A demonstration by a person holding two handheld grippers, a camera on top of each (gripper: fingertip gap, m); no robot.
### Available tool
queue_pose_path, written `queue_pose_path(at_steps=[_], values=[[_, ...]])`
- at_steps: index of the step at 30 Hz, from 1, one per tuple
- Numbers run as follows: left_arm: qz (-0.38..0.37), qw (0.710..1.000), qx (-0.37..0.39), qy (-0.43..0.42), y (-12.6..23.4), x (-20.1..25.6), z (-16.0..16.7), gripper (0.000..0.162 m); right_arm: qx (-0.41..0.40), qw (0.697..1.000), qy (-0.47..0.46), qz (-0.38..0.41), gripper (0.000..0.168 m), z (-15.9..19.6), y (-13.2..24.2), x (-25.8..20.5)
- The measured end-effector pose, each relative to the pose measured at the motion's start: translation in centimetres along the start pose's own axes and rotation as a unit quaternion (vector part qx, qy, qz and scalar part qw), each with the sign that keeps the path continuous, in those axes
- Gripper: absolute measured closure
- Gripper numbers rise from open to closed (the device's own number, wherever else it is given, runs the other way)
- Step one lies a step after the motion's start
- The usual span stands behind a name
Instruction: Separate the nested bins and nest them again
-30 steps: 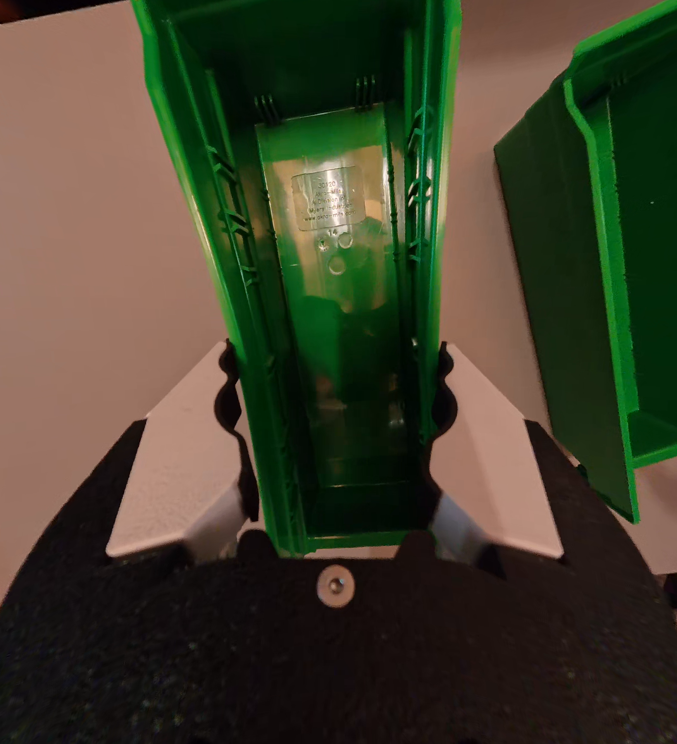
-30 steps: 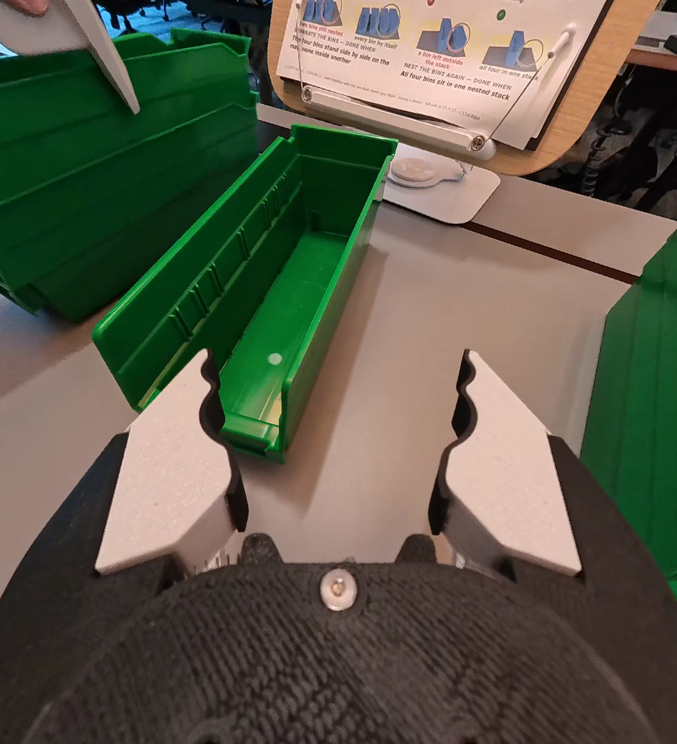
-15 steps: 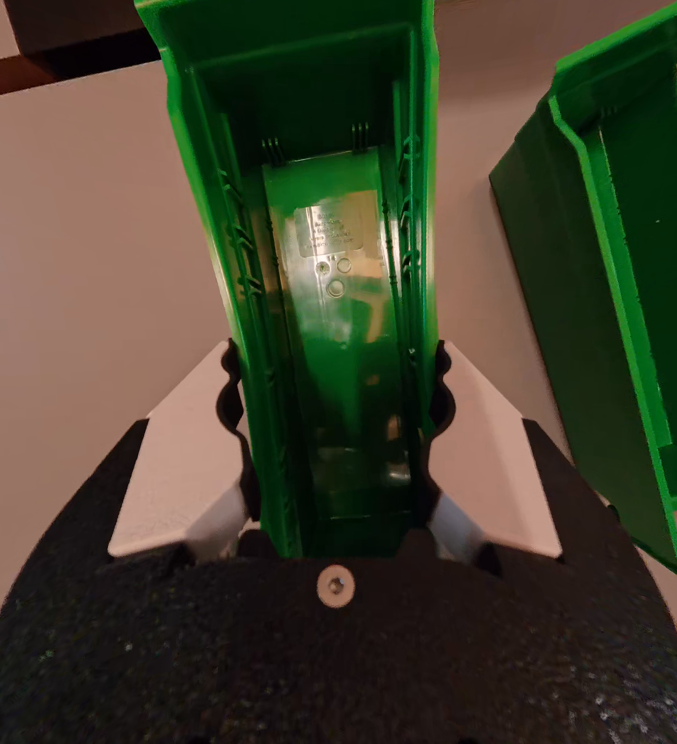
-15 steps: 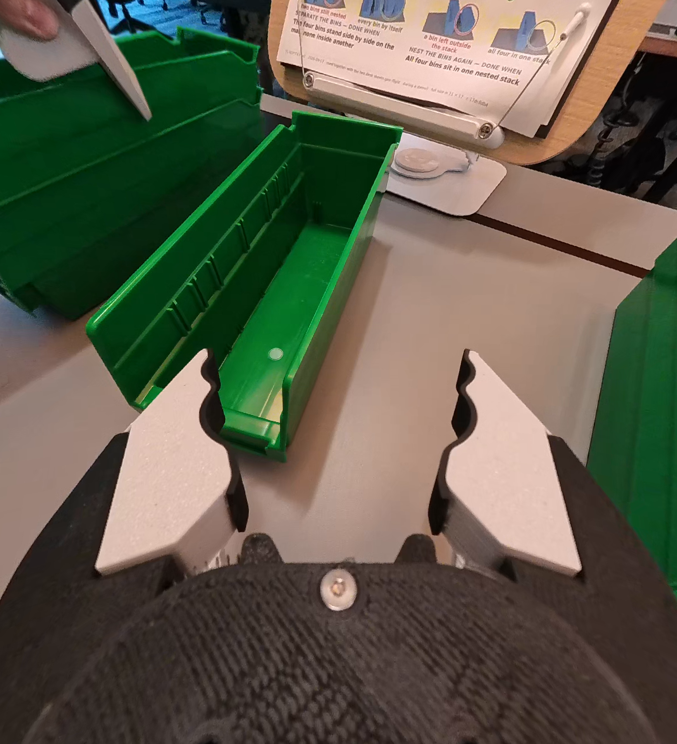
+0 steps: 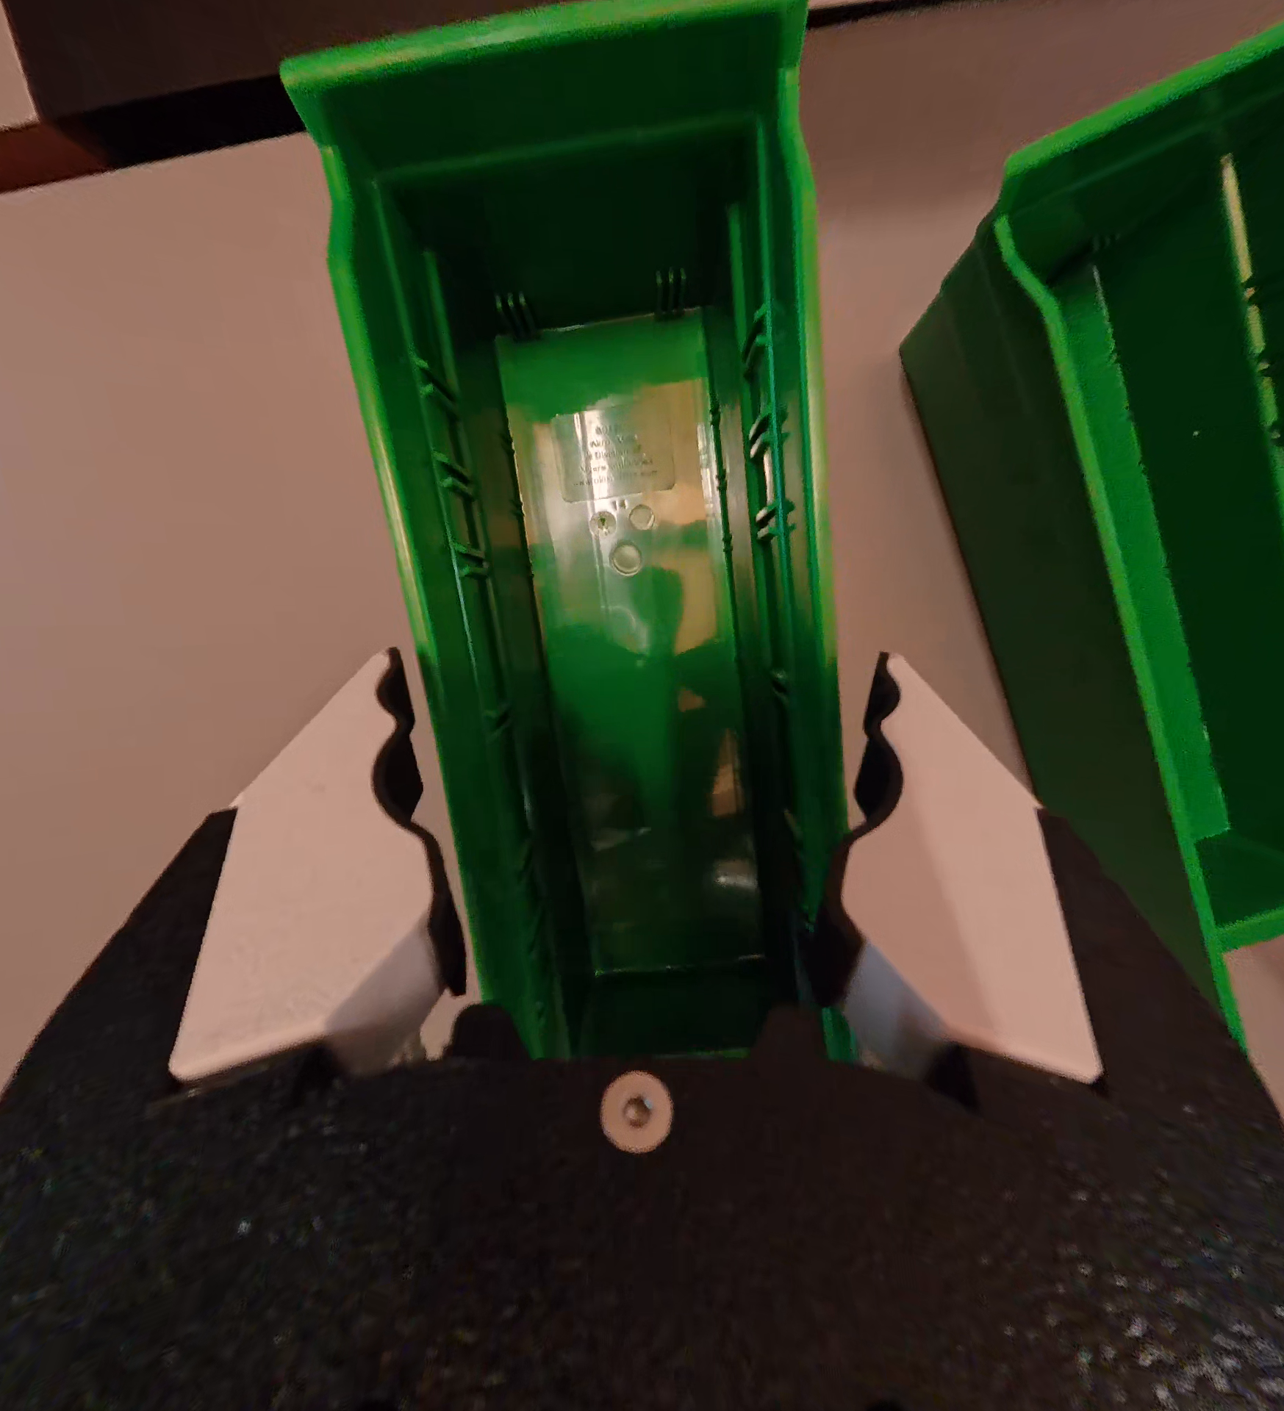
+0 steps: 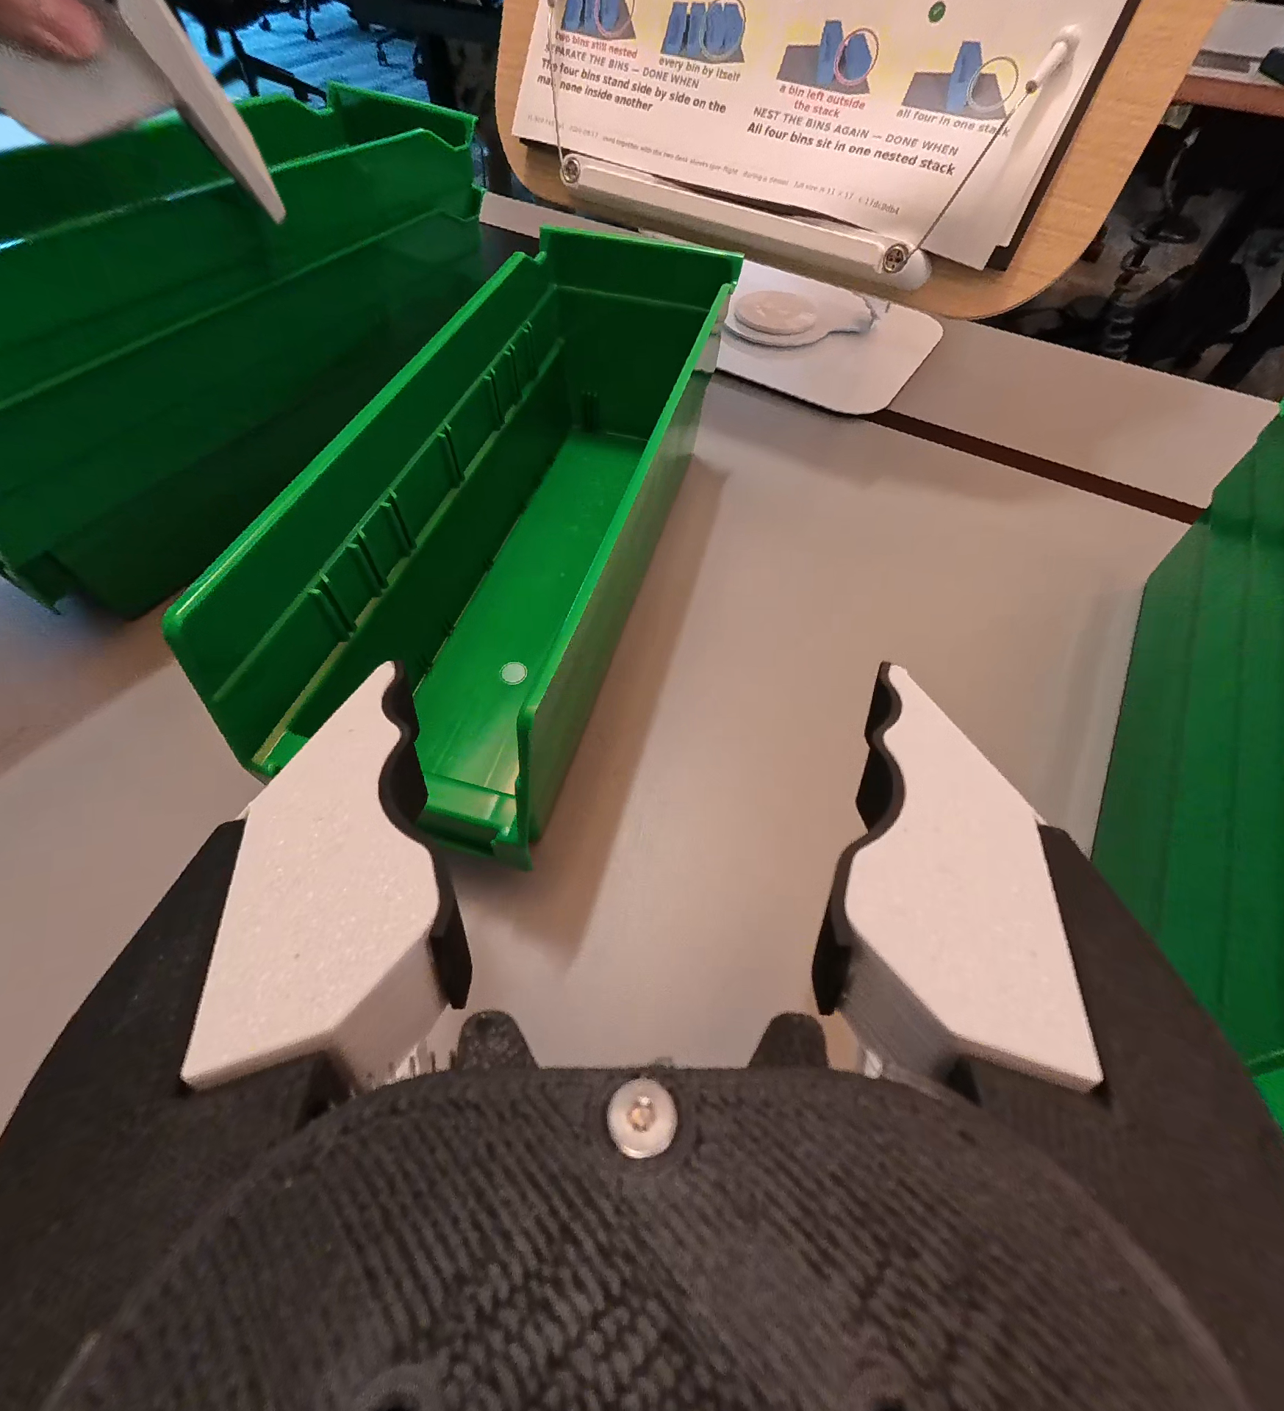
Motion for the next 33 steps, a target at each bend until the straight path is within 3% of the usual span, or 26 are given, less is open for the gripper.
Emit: queue_pose_path(at_steps=[5, 9, 22, 29, 33], values=[[-0.033, 0.999, -0.025, -0.018, 1.2, -1.0, -0.2, 0.046, 0.002, 1.0, 0.0, 0.001, 0.052, -0.1, 0.1, 0.1], [-0.006, 0.999, -0.034, -0.02, 1.0, -0.2, 0.1, 0.061, 0.0, 1.0, -0.002, 0.002, 0.052, 0.0, 0.1, 0.3], [-0.008, 0.999, -0.028, -0.021, 0.6, -0.1, 0.3, 0.064, 0.0, 1.0, 0.003, 0.0, 0.052, 0.0, 0.1, -0.1], [-0.003, 1.0, -0.008, -0.018, 0.5, 0.0, 0.5, 0.06, 0.009, 1.0, 0.012, -0.001, 0.051, -0.6, 0.8, -0.7], [0.034, 0.998, 0.046, 0.007, 1.4, 0.4, 0.0, 0.051, 0.02, 1.0, 0.01, 0.002, 0.051, -1.0, 1.5, -0.4]])
Point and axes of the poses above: each gripper's, where its closed fingertips meet, y back along the fingers, z out of its underside, x = y × z across the jaws, the point moved 1 cm from there along y, back along the fingers, and after that the axes turned 8 degrees about -y, right-handed, at the moved point
